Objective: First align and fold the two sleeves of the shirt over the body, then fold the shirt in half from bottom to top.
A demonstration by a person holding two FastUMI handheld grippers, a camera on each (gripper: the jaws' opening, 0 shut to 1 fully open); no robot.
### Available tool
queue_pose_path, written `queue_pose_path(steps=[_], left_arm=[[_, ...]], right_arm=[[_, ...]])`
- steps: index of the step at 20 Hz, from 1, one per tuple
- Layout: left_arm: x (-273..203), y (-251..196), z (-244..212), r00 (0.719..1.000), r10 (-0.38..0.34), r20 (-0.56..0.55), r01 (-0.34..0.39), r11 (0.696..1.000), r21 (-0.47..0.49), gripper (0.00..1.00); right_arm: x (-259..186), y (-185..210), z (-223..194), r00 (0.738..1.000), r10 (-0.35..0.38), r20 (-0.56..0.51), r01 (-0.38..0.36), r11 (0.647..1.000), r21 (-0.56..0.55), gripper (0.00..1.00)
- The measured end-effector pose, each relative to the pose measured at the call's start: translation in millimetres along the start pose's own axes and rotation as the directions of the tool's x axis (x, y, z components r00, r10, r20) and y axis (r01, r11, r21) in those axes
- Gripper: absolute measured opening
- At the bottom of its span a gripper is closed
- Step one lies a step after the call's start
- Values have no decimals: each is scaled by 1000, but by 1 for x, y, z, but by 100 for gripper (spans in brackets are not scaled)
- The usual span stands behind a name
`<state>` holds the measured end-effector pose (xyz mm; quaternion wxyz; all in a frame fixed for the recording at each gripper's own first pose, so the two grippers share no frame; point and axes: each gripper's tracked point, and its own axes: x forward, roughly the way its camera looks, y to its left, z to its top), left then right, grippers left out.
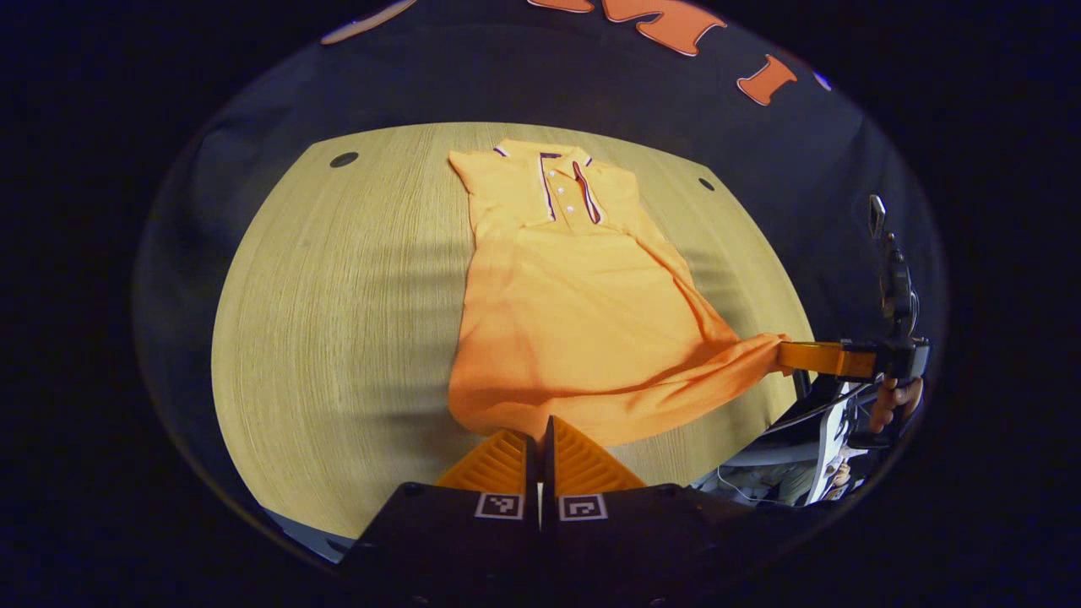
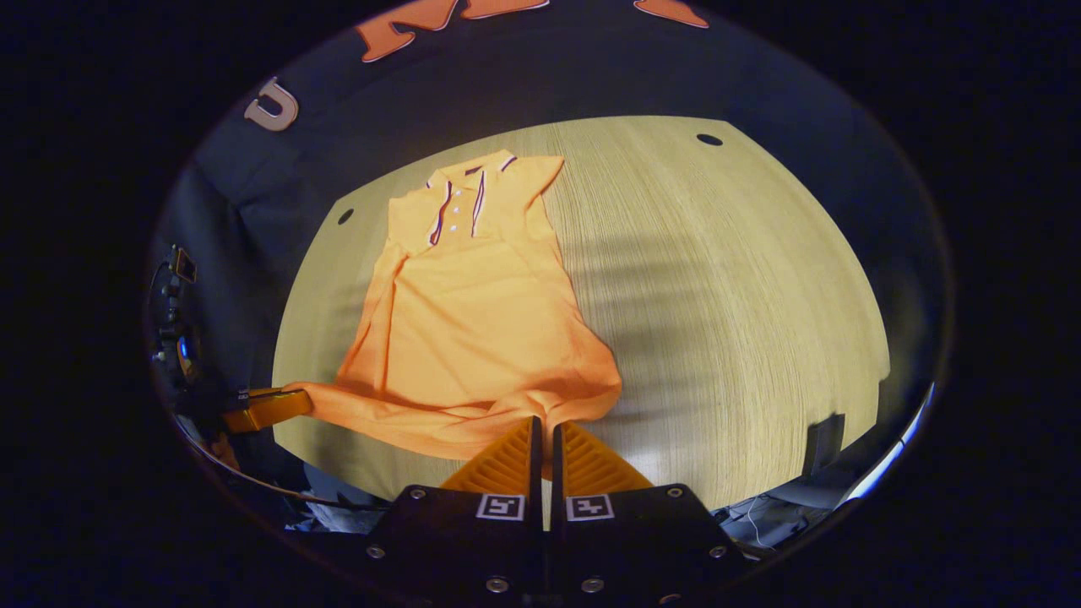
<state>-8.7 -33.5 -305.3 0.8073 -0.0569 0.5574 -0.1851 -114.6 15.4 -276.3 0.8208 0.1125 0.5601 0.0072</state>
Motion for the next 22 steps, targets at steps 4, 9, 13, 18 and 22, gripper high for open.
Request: queue_pose_path(steps=[4, 9, 13, 18, 22], left_arm=[[8, 7, 46, 1000, 7, 17, -7, 999, -34, 1], [16, 16, 103, 999, 28, 35, -26, 998, -52, 1], [30, 23, 150, 998, 41, 49, -38, 997, -73, 1], [66, 34, 208, 998, 48, 41, -44, 995, -87, 1], [97, 56, 246, 997, 76, 21, -73, 993, -93, 1]], right_arm=[[10, 4, 40, 999, 43, 7, -43, 999, -17, 4], [28, 10, 97, 995, 98, 3, -98, 994, -52, 4], [46, 10, 145, 993, 120, 8, -119, 990, -77, 4], [80, 13, 193, 989, 148, -18, -149, 987, -66, 4], [112, 8, 232, 987, 153, -42, -155, 987, -46, 4]])
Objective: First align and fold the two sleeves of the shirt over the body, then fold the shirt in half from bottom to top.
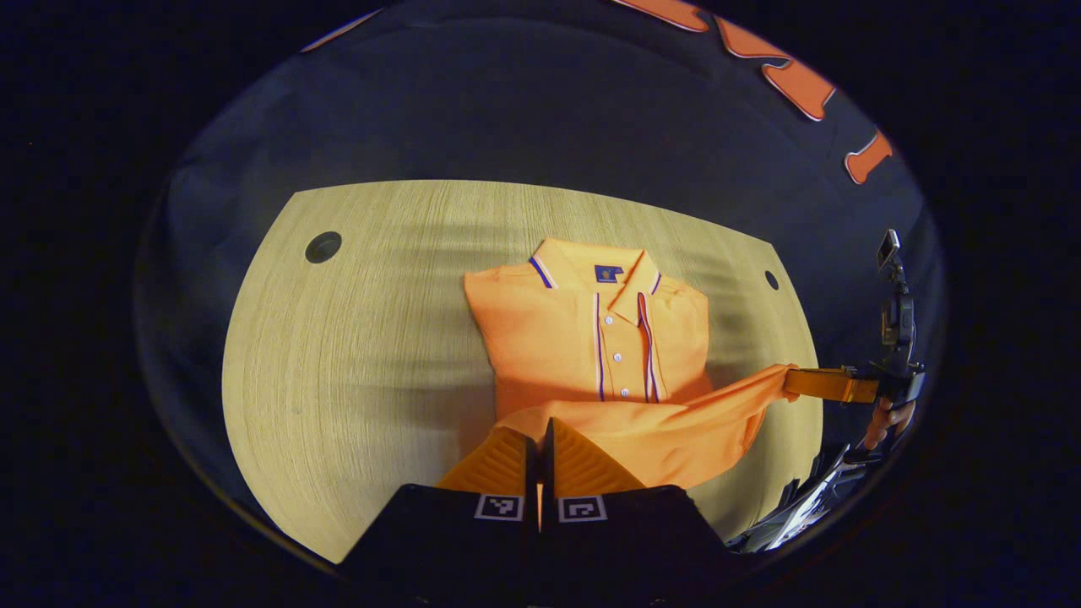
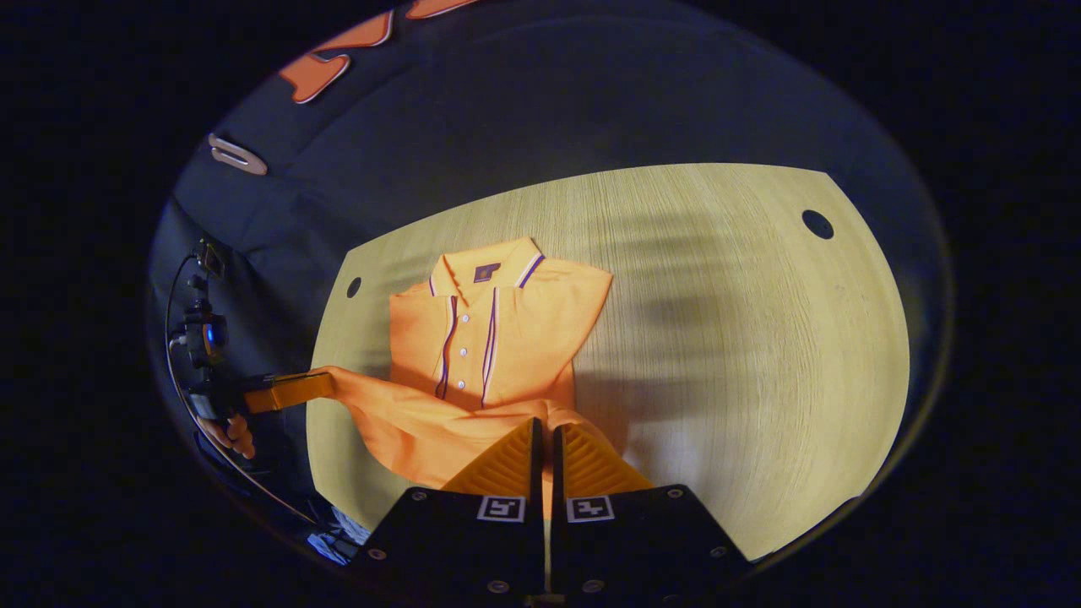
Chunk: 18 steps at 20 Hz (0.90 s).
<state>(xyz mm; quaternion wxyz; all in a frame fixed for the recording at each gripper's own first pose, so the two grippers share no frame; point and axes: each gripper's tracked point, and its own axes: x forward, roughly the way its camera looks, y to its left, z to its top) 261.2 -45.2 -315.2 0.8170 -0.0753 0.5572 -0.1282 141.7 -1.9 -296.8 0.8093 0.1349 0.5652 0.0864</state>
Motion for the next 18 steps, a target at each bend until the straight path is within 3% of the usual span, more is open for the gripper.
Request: queue_pose_path(steps=[7, 12, 15, 17, 18], left_arm=[[29, 30, 71, 996, 61, 69, -60, 998, -14, 1], [53, 51, 102, 980, 161, 116, -166, 986, 29, 1], [56, 57, 116, 958, 224, 178, -235, 971, 43, 3], [47, 53, 127, 946, 224, 234, -238, 971, 29, 23], [40, 51, 135, 937, 227, 266, -241, 970, 21, 41]], right_arm=[[33, -9, 63, 1000, 17, 25, -17, 1000, 24, 4], [55, -16, 104, 996, -11, 83, 9, 1000, 29, 4], [64, -7, 127, 990, 21, 143, -33, 996, 84, 4], [64, -11, 132, 987, 8, 163, -30, 991, 131, 8], [62, -14, 138, 981, -3, 194, -23, 991, 133, 24]])
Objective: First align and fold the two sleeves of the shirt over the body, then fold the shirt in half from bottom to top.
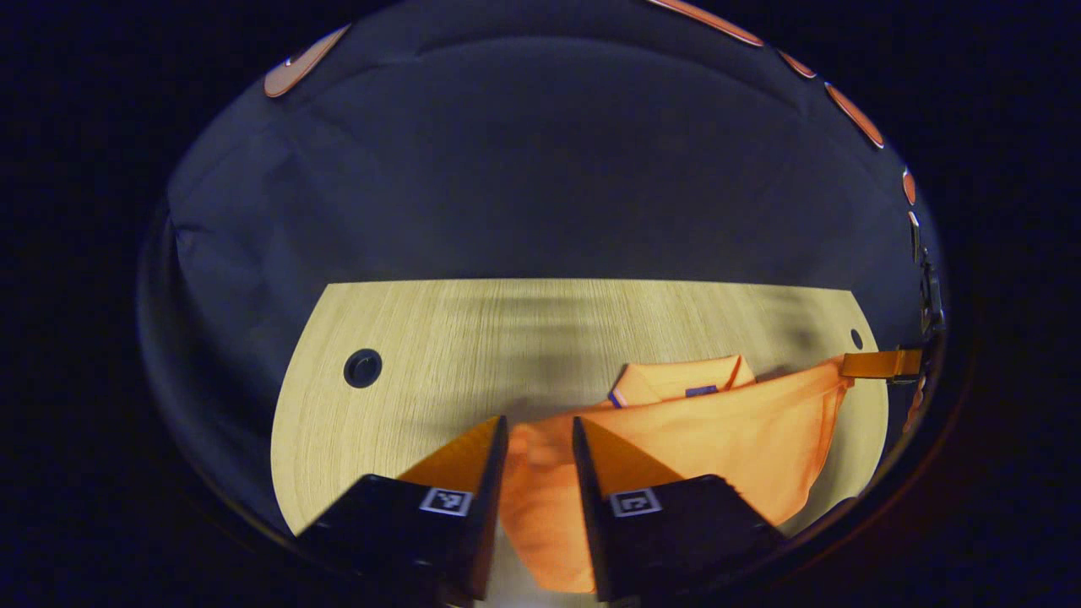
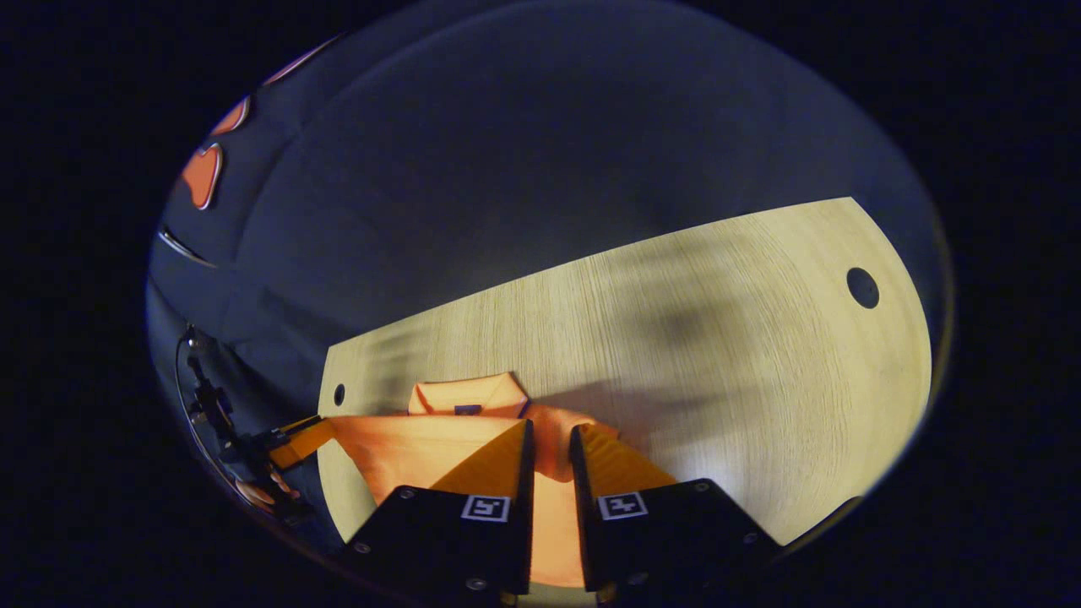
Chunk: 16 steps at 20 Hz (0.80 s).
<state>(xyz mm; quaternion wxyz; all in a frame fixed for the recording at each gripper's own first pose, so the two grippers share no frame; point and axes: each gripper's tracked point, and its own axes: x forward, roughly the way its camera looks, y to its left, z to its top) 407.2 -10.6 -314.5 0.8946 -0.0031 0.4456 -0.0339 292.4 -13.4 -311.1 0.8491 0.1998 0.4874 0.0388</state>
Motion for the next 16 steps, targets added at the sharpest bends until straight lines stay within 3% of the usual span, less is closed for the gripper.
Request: queue_pose_path(steps=[1, 2, 3, 4, 5, 7, 8, 9, 10, 11, 16], left_arm=[[-1, 1, 4, 1000, 15, 26, -15, 1000, -3, 59], [-8, 1, 8, 999, 24, 46, -24, 1000, -2, 77], [-15, 2, 12, 997, 36, 69, -36, 999, -3, 83], [-25, 1, 19, 994, 37, 100, -36, 999, -10, 91], [-35, -1, 25, 991, 35, 129, -33, 999, -18, 92], [-59, -7, 36, 982, 26, 188, -23, 1000, -16, 96], [-72, -7, 38, 976, 24, 218, -24, 1000, -1, 97], [-86, -9, 41, 966, 33, 256, -38, 999, 16, 98], [-100, -15, 46, 955, 29, 296, -40, 999, 30, 98], [-116, -21, 49, 943, 27, 333, -41, 998, 38, 98], [-198, -38, 51, 888, -17, 460, -9, 999, 54, 97]], right_arm=[[-4, -2, 12, 999, -1, 42, 1, 1000, -16, 25], [-10, -5, 23, 996, -10, 88, 13, 999, -37, 43], [-17, -5, 30, 992, -9, 127, 17, 998, -57, 50], [-26, -6, 35, 987, -15, 159, 27, 997, -76, 67], [-39, -2, 38, 981, -12, 191, 32, 994, -102, 65], [-63, 7, 45, 963, -6, 268, 50, 986, -158, 80], [-78, 10, 47, 952, -6, 306, 66, 980, -187, 84], [-93, 15, 48, 939, -2, 343, 81, 973, -215, 82], [-107, 20, 47, 927, -3, 375, 100, 965, -241, 92], [-121, 26, 47, 913, 3, 408, 114, 958, -262, 96], [-190, 54, 34, 838, 64, 542, 144, 932, -332, 99]])
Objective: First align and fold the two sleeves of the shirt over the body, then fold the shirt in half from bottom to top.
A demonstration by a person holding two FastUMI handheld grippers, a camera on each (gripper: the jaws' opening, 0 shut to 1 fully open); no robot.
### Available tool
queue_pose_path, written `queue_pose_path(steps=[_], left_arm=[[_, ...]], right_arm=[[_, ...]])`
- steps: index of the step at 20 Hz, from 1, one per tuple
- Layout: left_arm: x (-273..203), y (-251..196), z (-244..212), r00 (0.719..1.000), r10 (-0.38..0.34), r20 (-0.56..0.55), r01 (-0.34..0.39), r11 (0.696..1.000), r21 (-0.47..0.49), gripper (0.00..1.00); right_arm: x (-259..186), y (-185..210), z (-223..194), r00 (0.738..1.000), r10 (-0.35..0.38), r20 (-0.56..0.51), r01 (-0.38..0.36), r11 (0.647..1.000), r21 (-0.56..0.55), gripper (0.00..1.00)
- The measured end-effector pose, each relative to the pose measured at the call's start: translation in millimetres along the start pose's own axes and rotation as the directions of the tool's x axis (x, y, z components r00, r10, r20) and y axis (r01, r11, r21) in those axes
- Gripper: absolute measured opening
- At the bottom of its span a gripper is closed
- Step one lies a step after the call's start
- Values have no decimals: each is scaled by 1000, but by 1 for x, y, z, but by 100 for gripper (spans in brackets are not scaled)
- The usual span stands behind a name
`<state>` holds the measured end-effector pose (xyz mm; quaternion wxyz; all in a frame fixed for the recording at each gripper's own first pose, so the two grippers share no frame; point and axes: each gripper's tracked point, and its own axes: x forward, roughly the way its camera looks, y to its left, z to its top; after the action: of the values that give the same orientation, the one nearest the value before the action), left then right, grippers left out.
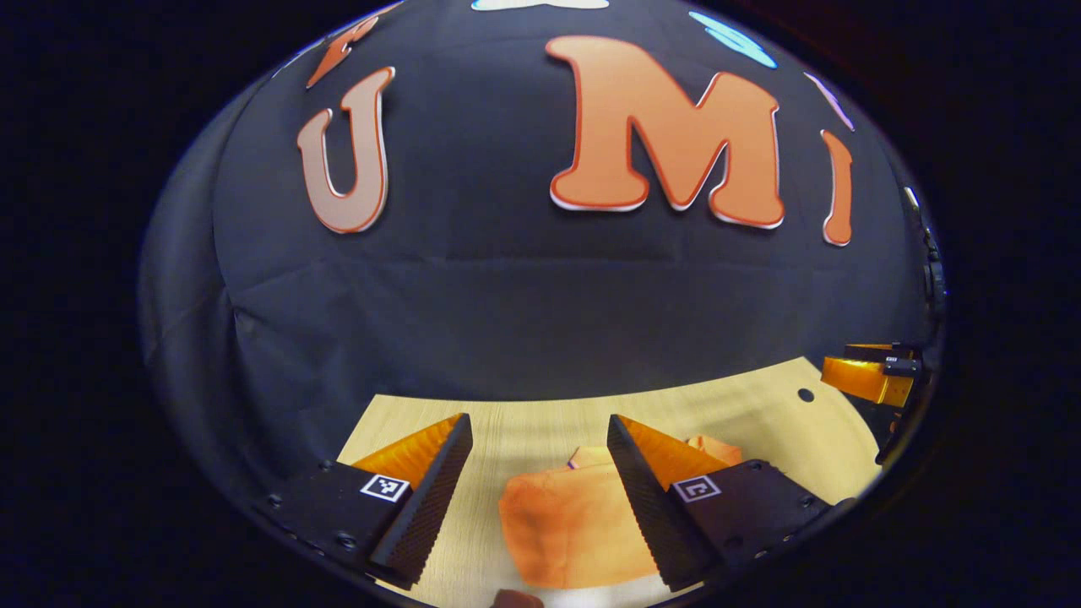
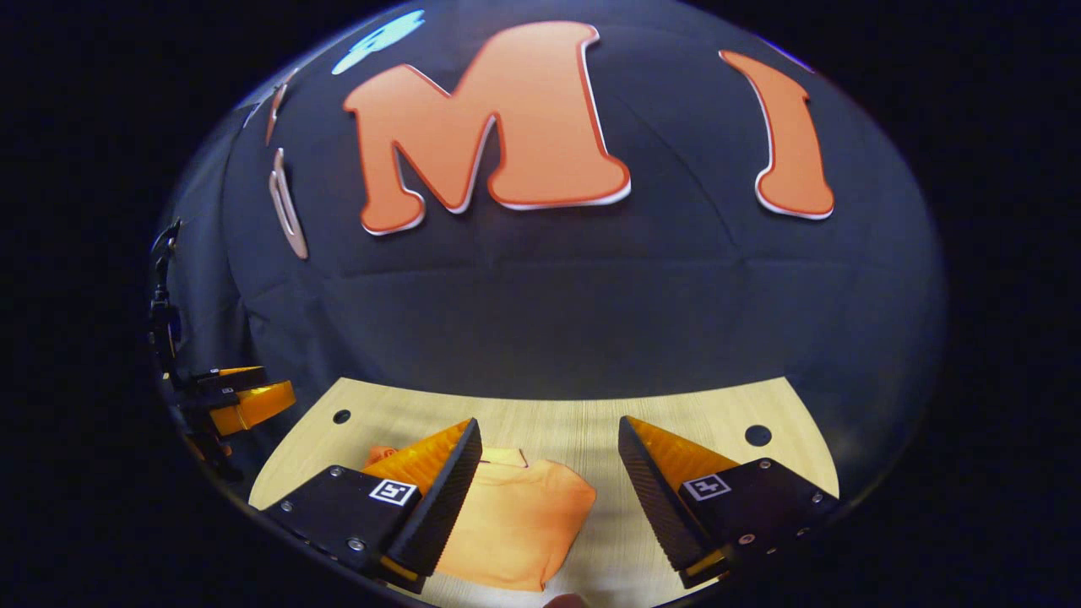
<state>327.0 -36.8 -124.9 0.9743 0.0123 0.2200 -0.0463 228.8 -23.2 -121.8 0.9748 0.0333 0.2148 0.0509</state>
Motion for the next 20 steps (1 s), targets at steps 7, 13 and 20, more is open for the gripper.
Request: queue_pose_path(steps=[7, 13, 20], left_arm=[[-98, -18, 36, 982, -22, 189, 19, 1000, 18, 97], [-171, -26, 43, 948, -49, 314, 51, 999, 2, 96], [-243, -40, 30, 911, -55, 408, 50, 998, 23, 96]], right_arm=[[-84, 27, 27, 987, 12, 157, 0, 997, -77, 99], [-149, 50, 40, 960, 13, 279, 16, 995, -103, 98], [-207, 82, 34, 930, 33, 365, 16, 991, -131, 98]])
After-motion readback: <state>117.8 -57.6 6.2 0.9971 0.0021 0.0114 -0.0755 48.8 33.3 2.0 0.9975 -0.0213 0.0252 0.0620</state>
